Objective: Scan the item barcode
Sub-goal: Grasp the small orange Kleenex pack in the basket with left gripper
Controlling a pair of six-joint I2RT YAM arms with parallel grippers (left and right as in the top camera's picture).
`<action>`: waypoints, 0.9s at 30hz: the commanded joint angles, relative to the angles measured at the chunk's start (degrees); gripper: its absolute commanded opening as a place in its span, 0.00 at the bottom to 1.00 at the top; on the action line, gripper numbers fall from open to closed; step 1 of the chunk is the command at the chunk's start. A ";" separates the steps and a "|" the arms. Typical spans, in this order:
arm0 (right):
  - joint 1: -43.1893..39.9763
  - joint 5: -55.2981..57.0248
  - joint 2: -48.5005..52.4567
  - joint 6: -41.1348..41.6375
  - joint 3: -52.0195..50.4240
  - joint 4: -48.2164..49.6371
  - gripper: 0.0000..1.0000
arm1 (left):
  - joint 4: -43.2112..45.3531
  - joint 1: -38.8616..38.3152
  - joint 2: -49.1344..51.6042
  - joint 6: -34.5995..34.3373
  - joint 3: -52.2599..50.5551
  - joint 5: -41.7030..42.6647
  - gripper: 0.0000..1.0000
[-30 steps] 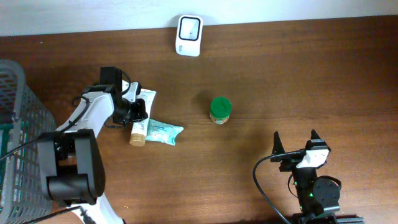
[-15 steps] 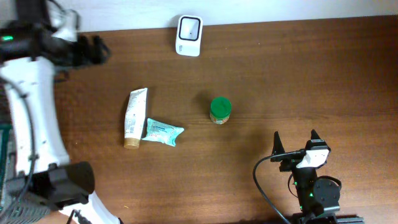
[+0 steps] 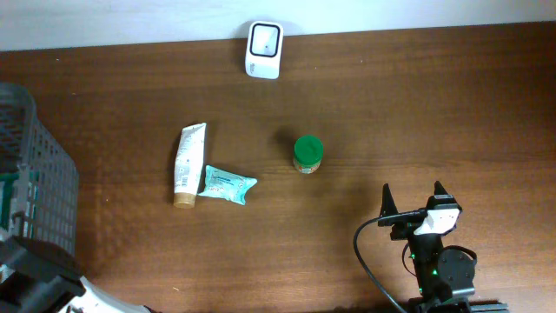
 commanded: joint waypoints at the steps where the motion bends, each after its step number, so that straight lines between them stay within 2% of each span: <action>1: -0.44 0.70 -0.33 0.17 -0.31 -0.37 0.98 | 4.46 1.22 0.07 -1.01 -9.40 -7.43 0.77; 5: -0.44 0.68 -0.33 0.17 -0.31 -0.37 0.98 | 10.10 4.20 0.07 -0.98 -19.65 -15.37 0.73; 8: -0.44 0.68 -0.33 0.17 -0.31 -0.37 0.98 | 16.96 7.26 0.07 -0.92 -27.71 -16.02 0.73; 12: -0.44 0.68 -0.33 0.17 -0.31 -0.37 0.98 | 23.04 9.40 0.72 0.31 -29.86 -15.91 0.68; 17: -0.44 0.68 -0.33 0.17 -0.31 -0.37 0.98 | 29.00 9.42 1.77 5.18 -32.17 -15.93 0.54; 20: -0.44 0.68 -0.33 0.17 -0.31 -0.37 0.98 | 31.74 9.44 1.79 5.31 -33.44 -15.98 0.49; 23: -0.44 0.68 -0.33 0.17 -0.31 -0.37 0.98 | 33.88 9.44 3.02 5.33 -33.92 -16.15 0.53; 27: -0.44 0.68 -0.33 0.17 -0.31 -0.37 0.98 | 34.36 9.42 6.64 5.33 -33.92 -21.07 0.50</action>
